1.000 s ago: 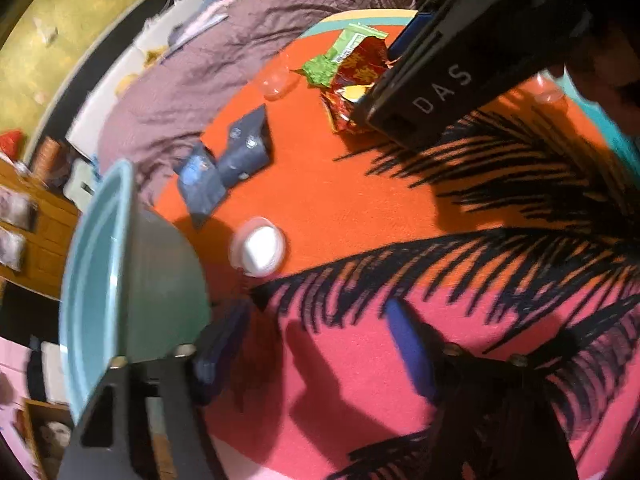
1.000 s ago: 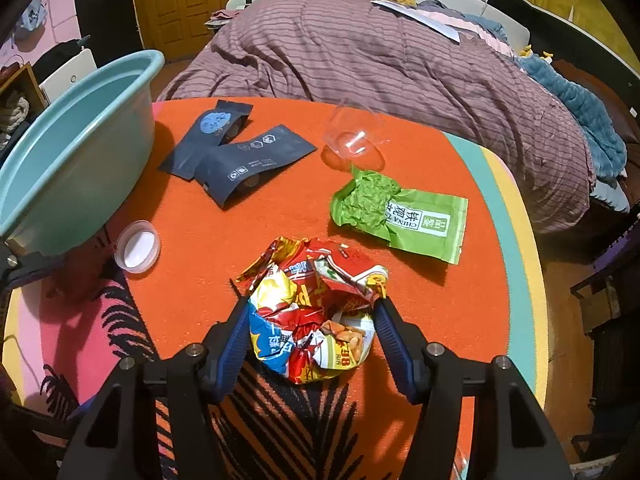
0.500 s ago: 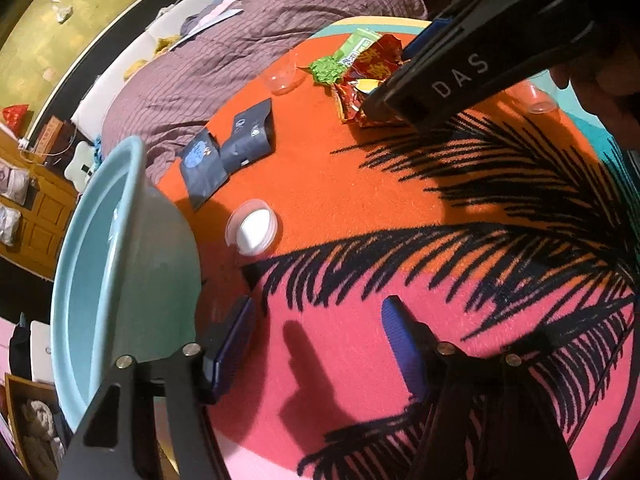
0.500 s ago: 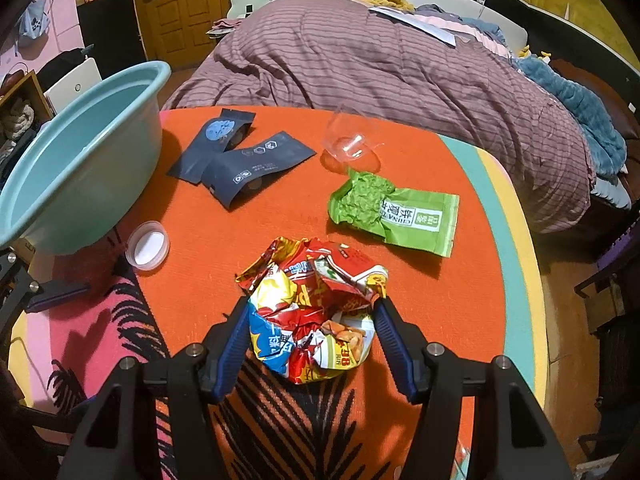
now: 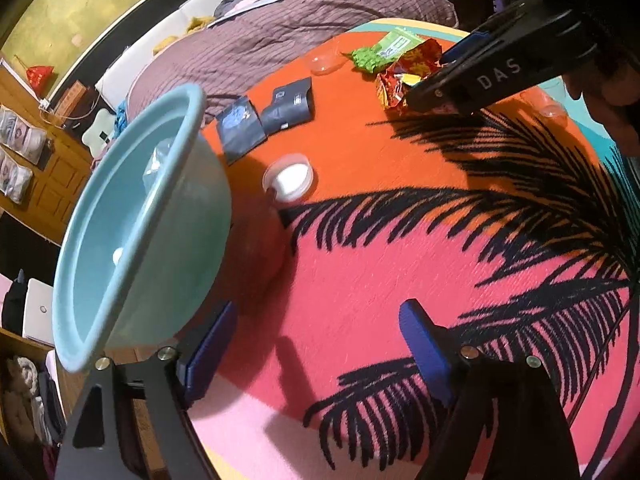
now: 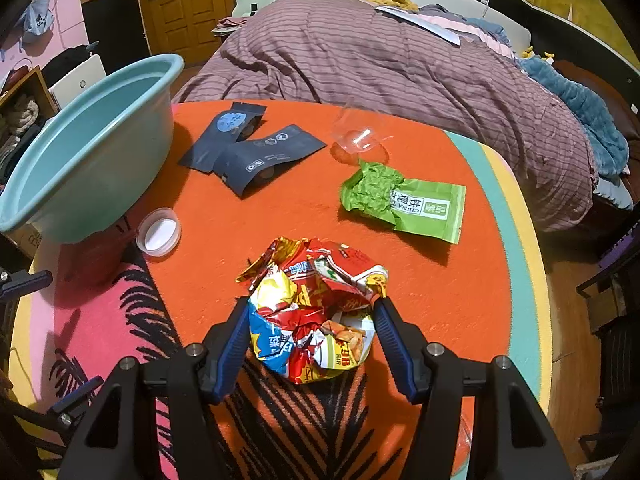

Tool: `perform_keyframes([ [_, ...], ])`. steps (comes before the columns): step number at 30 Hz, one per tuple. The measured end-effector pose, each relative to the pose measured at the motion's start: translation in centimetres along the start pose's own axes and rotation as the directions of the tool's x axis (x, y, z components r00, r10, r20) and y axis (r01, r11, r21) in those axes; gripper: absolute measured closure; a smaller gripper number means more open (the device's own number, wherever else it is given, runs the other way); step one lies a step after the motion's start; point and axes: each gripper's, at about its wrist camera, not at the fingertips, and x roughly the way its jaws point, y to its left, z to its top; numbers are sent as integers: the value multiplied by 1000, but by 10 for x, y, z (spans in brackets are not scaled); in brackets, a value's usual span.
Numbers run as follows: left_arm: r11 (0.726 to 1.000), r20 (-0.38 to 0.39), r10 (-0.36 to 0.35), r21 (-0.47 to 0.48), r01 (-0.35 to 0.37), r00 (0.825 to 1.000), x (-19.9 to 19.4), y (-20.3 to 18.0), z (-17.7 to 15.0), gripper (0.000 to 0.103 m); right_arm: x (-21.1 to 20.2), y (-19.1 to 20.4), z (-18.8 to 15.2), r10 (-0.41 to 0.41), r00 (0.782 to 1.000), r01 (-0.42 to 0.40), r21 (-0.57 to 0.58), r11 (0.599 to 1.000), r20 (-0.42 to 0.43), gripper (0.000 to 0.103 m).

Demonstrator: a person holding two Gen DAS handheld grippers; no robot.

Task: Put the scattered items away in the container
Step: 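Lift the chip bag with the right tool while the left tool reaches the red bulb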

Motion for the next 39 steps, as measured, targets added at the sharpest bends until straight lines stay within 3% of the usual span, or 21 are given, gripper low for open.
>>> perform_keyframes([
  [12, 998, 16, -21, -56, 22, 1000, 15, 8, 2, 14, 2, 5, -8, 8, 1000, -8, -17, 1000, -18, 38],
  [19, 996, 78, -33, -78, 39, 996, 18, 6, 7, 14, 4, 10, -5, -15, 999, 14, -36, 999, -36, 38],
  [28, 979, 160, -59, -184, 88, 985, 28, 11, 7, 12, 3, 6, -1, -59, 997, 58, -33, 998, -50, 38],
  [32, 978, 180, 11, -208, 28, 984, 26, 13, 5, 12, 6, 6, -2, -68, 996, 66, -38, 997, -65, 38],
  [39, 977, 204, 67, -210, -24, 977, 16, 17, 0, 12, 11, 7, 0, -71, 995, 68, -40, 997, -74, 38],
])
